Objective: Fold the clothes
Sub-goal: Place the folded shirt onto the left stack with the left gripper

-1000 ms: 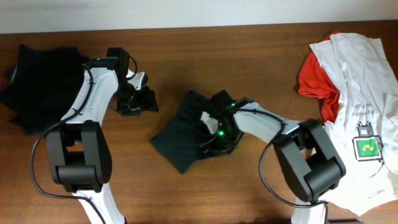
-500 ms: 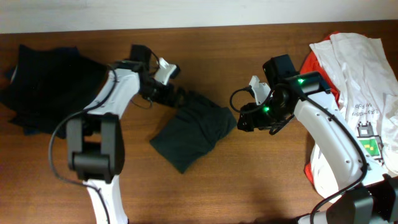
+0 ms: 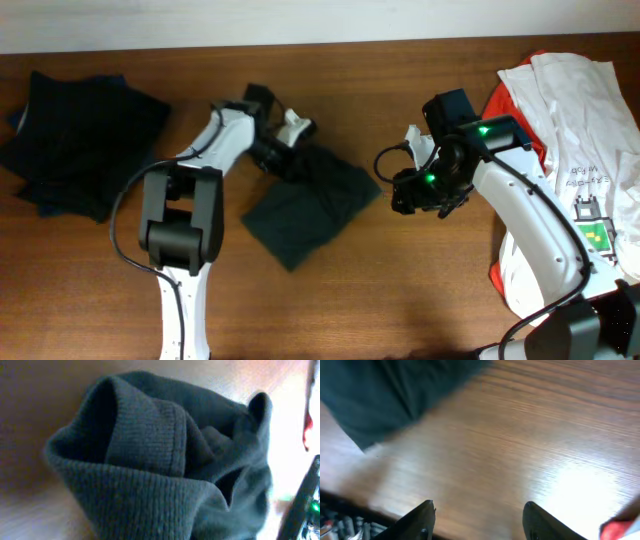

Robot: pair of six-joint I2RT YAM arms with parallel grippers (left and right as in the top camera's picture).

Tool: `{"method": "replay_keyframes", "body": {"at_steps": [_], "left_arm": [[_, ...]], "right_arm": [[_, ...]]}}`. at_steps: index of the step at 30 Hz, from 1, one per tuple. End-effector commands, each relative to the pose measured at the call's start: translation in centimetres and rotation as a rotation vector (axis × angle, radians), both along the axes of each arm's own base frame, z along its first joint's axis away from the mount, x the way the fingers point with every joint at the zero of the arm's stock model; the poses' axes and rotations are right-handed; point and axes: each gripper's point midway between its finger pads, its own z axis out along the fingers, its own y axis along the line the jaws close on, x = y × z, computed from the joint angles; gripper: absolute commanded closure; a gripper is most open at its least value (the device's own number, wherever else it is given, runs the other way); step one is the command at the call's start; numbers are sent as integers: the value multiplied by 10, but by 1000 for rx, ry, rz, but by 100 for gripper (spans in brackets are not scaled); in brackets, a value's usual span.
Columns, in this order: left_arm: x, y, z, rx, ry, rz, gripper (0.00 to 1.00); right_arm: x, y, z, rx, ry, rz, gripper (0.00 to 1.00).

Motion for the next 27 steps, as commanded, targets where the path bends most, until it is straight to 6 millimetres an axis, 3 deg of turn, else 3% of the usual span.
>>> {"method": "replay_keyframes", "body": {"at_steps": [1, 3, 5, 9, 11, 19, 20, 24, 26, 27], "left_arm": [[73, 70, 73, 121, -210, 156, 100], [93, 112, 112, 162, -275, 278, 100], [100, 158, 145, 194, -325, 395, 100], [91, 247, 189, 263, -395, 576, 100], [85, 280, 204, 271, -413, 660, 100], [82, 392, 214, 328, -501, 877, 100], [83, 412, 207, 376, -504, 910, 100], [89, 455, 168, 419, -474, 971, 99], [91, 476, 160, 429, -494, 1002, 93], [93, 482, 161, 433, -508, 1011, 79]], "right_arm": [[8, -35, -5, -146, -22, -62, 40], [11, -48, -5, -149, -19, -103, 40], [12, -61, -5, -151, -14, -146, 40], [14, -87, -5, -152, -3, -229, 39], [15, -94, -5, -152, -1, -252, 39], [14, -96, -6, -152, 6, -261, 39], [12, -96, -6, -152, 11, -260, 39], [10, -94, -6, -142, 20, -258, 39], [10, -94, -6, -143, 23, -258, 39], [9, -94, -6, -143, 24, -258, 39]]}}
